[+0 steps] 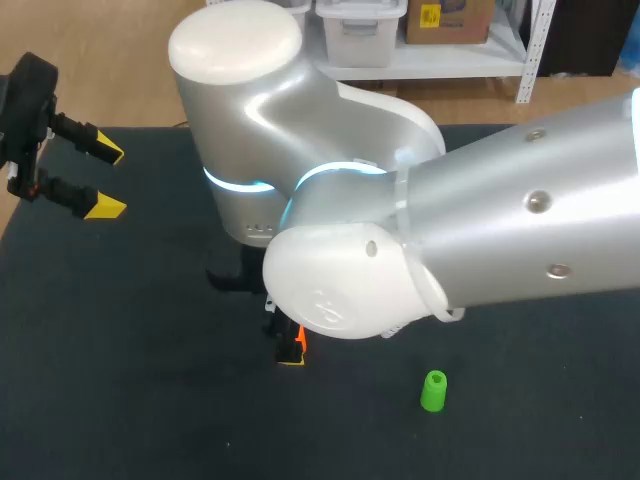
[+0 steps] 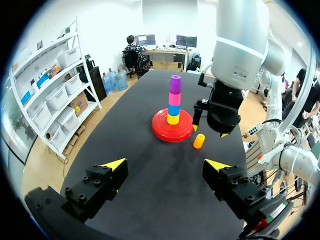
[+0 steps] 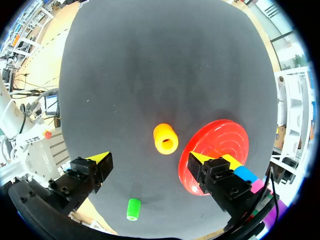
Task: Pick up and stack the cylinders on the red base in this order: pink,purple,orange,green
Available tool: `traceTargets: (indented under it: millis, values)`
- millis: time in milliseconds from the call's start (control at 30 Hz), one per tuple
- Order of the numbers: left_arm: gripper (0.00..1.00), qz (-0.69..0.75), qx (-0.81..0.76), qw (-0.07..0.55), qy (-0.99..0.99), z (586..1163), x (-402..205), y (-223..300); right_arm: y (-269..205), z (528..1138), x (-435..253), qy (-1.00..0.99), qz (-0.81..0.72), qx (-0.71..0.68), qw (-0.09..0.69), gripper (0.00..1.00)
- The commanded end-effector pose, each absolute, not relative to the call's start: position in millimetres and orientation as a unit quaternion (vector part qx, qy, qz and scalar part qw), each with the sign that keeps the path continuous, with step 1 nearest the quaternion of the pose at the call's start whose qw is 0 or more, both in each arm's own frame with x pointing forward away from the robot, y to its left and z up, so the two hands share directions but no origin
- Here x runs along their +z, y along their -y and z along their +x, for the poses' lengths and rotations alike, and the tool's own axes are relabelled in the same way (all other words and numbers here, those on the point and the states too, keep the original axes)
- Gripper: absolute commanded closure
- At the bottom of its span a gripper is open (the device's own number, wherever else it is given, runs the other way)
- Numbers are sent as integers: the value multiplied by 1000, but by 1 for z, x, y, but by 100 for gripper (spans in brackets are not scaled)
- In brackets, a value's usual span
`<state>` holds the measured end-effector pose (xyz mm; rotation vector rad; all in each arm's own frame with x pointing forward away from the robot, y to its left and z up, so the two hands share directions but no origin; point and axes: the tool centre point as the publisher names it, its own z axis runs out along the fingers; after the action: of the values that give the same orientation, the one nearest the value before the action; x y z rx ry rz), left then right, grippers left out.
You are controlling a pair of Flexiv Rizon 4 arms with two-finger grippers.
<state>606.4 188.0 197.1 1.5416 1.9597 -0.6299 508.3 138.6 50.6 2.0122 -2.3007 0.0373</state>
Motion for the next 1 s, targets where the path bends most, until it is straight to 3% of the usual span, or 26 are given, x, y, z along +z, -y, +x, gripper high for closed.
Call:
traceTargets:
  millis: [33,400,567,667,800,867,900,933,1000]
  values:
    - [0,576,-236,283,-730,606,196,-189,-142,517,44,757,652,11,45,0]
    - [0,576,-236,283,-730,606,196,-189,-145,527,33,764,644,-5,36,0]
    - [0,576,-236,283,-730,606,196,-189,-147,529,30,765,643,-6,35,25]
    - [0,576,-236,283,-730,606,196,-189,-148,530,27,768,640,-10,34,32]
    - [0,576,-236,283,-730,606,196,-189,-151,530,24,768,640,-13,33,53]
    - [0,576,-236,283,-730,606,196,-189,-153,530,23,767,640,-14,34,65]
    - [0,576,-236,283,-730,606,196,-189,-153,530,23,767,641,-15,38,78]
    - [0,576,-236,283,-730,606,196,-189,-153,529,23,765,642,-17,41,100]
    - [0,576,-236,283,-730,606,196,-189,-153,530,25,768,639,-17,43,100]
